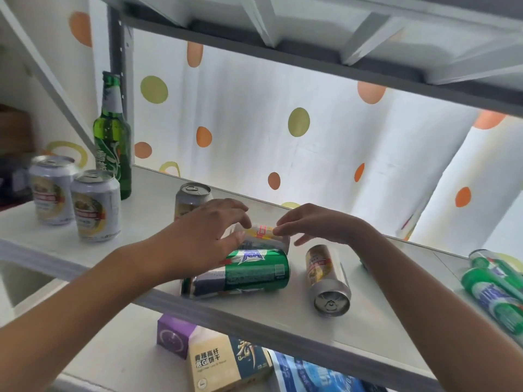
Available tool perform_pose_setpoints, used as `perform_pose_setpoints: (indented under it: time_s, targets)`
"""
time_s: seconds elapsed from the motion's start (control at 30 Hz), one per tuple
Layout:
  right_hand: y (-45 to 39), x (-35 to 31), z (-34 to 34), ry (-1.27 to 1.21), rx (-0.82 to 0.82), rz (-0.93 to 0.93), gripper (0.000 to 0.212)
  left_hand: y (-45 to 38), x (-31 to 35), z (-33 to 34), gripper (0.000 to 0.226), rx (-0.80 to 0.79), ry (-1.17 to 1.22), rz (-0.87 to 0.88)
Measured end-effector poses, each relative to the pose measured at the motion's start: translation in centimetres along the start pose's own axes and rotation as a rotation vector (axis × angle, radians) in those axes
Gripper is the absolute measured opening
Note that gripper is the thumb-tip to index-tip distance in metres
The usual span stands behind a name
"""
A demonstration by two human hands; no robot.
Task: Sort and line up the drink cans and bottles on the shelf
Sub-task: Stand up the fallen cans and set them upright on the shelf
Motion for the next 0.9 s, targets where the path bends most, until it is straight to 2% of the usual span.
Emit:
perform_pose_setpoints:
  time_s: [0.27, 0.37, 0.43, 0.63, 0.9]
  targets:
    - [-1.7, 0.5, 2.0, 0.074, -0.195, 0.077, 0.043, 0.8, -1.5, -1.7, 0.020, 0.036, 0.061, -0.070]
    - [-2.1, 0.6, 2.5, 0.090, -0.225, 0.074, 0.055, 1.3, -1.8, -1.4, 0.018, 0.026, 0.063, -0.089]
    - [-2.4, 0.7, 2.4, 0.107, -0.207, 0.054, 0.063, 1.4, -1.9, -1.3, 0.017, 0.021, 0.069, -0.102]
    - [-2.9, 0.4, 1.5, -0.005, -0.136, -0.039, 0.052, 2.1, -2.5, -1.3, 0.046, 0.030, 0.070, -0.145]
    - [-1.7, -4.4, -3.5, -0.135, 0.162, -0.246, 0.043, 3.9, -2.7, 0.8, 0.052, -0.029, 0.080, -0.143]
Point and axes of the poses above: each hand's wrist, its own y-axis away from the middle knuckle, its own z-axis out of the palm, x = y × z, the point moved 10 cm from there along -y, towards the middle knuckle, and after that the axes turned 8 degrees about -y, right-handed, at the moved point
